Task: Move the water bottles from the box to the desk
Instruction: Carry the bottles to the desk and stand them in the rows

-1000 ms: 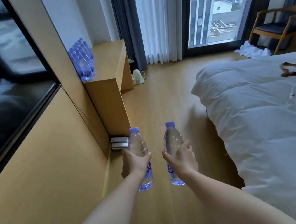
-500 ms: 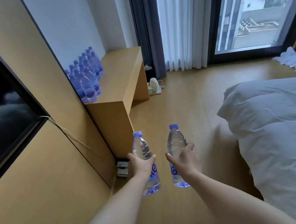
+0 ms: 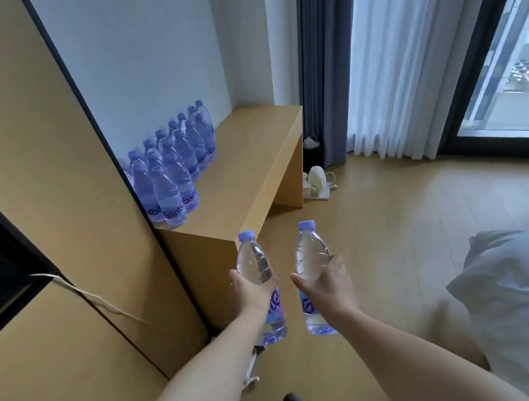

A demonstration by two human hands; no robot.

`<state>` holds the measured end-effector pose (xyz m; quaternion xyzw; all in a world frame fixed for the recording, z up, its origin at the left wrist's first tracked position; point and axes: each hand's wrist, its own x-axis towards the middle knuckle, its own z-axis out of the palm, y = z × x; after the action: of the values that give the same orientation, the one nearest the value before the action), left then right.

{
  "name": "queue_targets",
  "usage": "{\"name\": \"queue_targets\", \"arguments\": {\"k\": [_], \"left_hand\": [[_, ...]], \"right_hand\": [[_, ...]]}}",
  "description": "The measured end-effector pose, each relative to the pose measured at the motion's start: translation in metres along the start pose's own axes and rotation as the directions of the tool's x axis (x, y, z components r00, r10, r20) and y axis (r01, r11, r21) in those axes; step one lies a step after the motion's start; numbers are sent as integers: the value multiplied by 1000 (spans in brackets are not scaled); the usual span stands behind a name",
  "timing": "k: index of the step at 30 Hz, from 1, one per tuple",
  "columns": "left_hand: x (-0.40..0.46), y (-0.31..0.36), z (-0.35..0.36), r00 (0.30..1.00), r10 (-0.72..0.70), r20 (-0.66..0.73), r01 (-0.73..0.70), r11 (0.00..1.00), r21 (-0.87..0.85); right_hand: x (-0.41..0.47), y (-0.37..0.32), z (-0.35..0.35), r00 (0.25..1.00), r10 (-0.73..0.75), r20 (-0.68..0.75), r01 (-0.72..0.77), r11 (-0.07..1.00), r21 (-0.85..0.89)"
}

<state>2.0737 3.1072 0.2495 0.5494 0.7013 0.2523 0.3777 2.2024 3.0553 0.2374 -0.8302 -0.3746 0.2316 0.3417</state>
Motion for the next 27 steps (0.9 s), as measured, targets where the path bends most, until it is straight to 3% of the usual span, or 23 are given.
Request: {"name": "queue_targets", "arguments": {"k": [9, 12, 17, 22, 27], "left_hand": [[162, 68, 17, 996, -26, -86, 23, 999, -35], [203, 80, 15, 989, -74, -128, 66, 995, -69], [260, 86, 13, 970, -137, -201, 113, 985, -129], [302, 81, 17, 930, -232, -283, 163, 955, -247], [336, 86, 23, 859, -359, -365, 223, 904, -364]], "right_hand": [[174, -67, 43, 997, -53, 50, 49, 995, 82], [216, -93, 57, 991, -41, 127, 27, 994, 106], [274, -127, 91, 957, -157, 246, 135, 986, 102], [326, -154, 126, 876, -242, 417, 212, 970, 116], [373, -180, 155, 716, -383, 583, 365, 918, 155]]}}
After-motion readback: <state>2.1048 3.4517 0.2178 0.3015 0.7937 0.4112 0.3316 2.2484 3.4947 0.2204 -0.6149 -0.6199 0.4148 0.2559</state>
